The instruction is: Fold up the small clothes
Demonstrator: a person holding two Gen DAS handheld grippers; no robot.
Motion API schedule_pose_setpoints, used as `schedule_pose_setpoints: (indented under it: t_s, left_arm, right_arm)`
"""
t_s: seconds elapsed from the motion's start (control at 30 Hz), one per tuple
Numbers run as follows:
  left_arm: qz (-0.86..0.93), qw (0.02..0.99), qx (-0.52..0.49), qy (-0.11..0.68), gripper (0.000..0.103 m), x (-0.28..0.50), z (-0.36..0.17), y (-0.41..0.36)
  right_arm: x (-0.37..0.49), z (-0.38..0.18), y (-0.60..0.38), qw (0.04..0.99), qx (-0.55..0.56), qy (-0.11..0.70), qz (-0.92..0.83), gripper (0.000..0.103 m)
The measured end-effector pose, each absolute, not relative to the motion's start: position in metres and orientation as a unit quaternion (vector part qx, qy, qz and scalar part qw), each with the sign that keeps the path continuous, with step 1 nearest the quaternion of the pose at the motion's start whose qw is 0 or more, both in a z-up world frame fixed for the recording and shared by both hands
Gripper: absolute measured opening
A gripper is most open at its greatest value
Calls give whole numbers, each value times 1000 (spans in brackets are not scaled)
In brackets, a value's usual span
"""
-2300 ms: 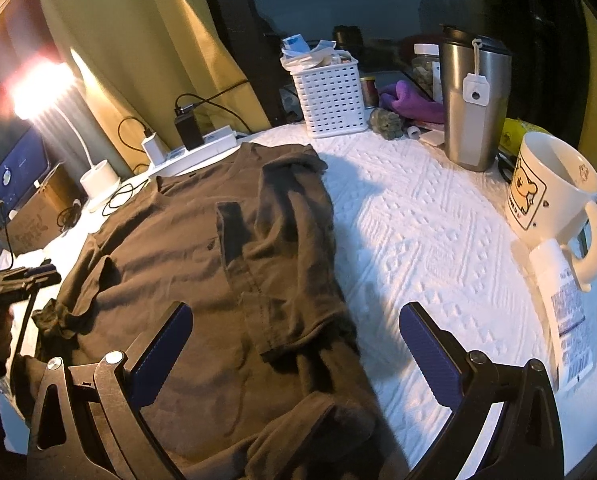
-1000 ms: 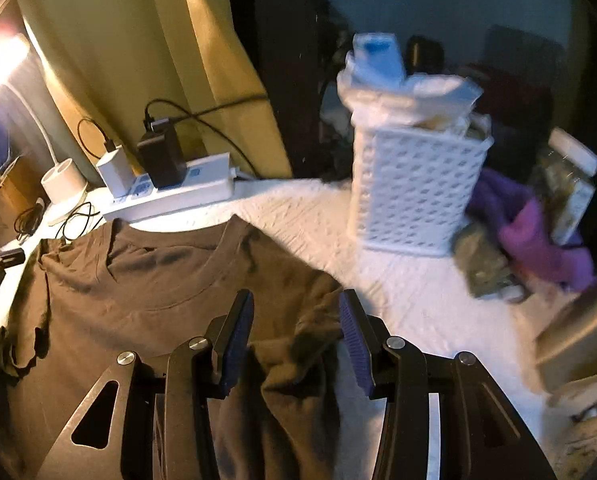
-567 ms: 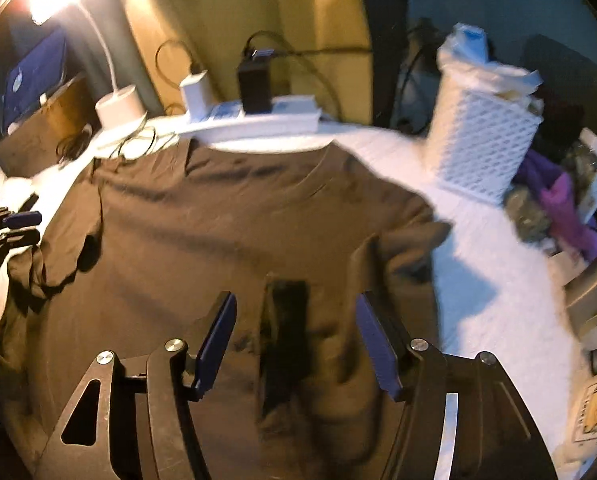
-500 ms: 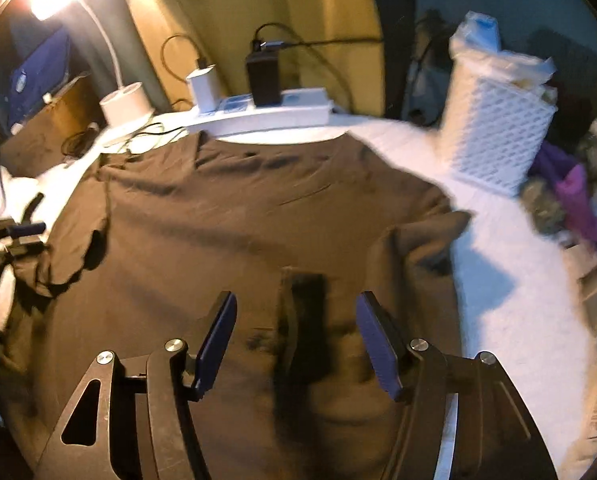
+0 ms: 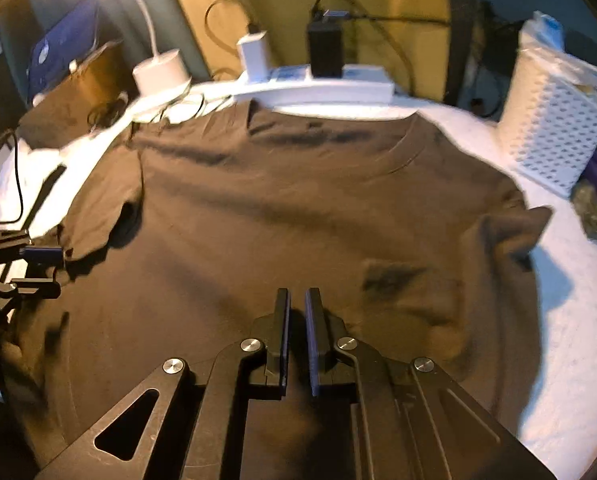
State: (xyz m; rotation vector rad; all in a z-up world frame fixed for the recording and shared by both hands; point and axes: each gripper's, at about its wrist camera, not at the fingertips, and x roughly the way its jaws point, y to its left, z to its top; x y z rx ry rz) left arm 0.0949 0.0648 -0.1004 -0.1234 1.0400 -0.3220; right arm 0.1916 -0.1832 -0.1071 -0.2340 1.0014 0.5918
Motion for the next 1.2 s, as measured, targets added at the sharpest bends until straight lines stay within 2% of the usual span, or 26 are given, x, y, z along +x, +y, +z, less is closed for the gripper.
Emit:
schedule_pose_setpoints:
  t_s: [0.27,0.47,0.67,0.9,0.93,0.97,1.0,1.03,1.07,1.1,1.13,1.2]
  left_arm:
    - [-135,871,-62,469,46,71,-79,73]
    - [-121,885,-56,447,46,51,-64,74]
    - [-113,885,-47,450,46,39,-63,69]
    - [-105,884,-46,453,46,19,-64,71]
    - [-103,884,-47,454,46,17,-64,71]
    - [-101,883,-49,455,46,16,-65,72]
    - [-100,883,-50,457,46,14,-67,73]
    - [-98,882,-50,458,46,12,-68,74]
    - [-96,882,-49,459,46,11,-68,74]
    - [-95,882,-49,459,46,9,-67,74]
    - [-95,883,-48,457,46,7,-66,75]
    - [-94,886,-47,451,46,1,-63,77]
  right_arm:
    - [176,-99,-193,840,-173,475,199,8]
    - [149,-86,-226,851,-177,466,165,8]
    - [134,-68,-289,872,-113,462,114,9]
    - [128,-97,-352,865,-88,493,35,10]
    - [125,-98,-360,871,-77,484,37,14]
    - [124,-99,-363,871,-69,485,34,25]
    - [123,-99,-367,874,-61,482,30,30]
    - [122,-100,-369,874,-48,483,38,47]
    - [122,-102,-369,871,-36,488,53,72]
    - [120,-104,-365,869,-34,489,75,82]
    - [119,-106,-362,869,-46,488,72,89]
    - [118,-106,-360,869,-51,488,60,89]
